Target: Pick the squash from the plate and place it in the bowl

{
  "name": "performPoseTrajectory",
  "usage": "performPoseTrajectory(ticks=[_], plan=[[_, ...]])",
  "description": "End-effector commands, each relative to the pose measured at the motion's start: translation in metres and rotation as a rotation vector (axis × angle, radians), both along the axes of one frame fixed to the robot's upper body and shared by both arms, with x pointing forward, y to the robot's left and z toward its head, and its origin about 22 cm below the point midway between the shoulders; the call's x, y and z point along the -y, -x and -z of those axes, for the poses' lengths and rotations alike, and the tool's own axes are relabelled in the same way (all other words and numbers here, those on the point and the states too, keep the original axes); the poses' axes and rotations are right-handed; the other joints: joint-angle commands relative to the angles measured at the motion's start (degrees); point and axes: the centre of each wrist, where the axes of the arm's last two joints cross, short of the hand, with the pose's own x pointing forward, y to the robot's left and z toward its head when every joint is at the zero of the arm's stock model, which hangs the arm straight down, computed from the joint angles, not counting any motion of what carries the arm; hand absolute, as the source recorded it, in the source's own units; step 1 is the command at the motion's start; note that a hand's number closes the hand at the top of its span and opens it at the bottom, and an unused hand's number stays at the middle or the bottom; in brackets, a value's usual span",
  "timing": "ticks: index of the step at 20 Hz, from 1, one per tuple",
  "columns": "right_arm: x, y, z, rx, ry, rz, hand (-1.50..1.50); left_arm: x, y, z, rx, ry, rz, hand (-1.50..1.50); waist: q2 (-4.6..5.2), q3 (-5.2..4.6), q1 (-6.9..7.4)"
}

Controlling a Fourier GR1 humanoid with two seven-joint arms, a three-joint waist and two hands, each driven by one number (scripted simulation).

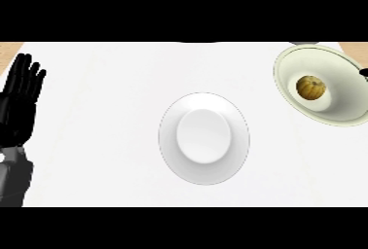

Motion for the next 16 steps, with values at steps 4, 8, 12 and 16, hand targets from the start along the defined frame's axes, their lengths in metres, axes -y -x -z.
performPoseTrajectory(ticks=[4,8,12,16], plan=[[0.081,0.059,-0.01,0.096,-0.123,0.134,-1.5,-0.011,0.0,0.002,-0.006,0.015,-0.012,0.0,0.08,0.03,-0.28],[0.118,0.104,-0.001,0.155,-0.134,0.114,-1.5,-0.026,0.001,0.014,-0.01,0.017,-0.016,0.0,0.23,0.06,-0.57],[0.143,0.141,0.007,0.168,-0.165,0.127,-1.5,-0.011,-0.001,0.0,-0.003,0.005,0.01,0.0,0.21,0.14,-0.05],[0.162,0.182,0.015,0.18,-0.155,0.088,-1.5,0.006,-0.001,0.005,-0.001,0.0,0.002,0.0,0.21,0.23,-0.14]])
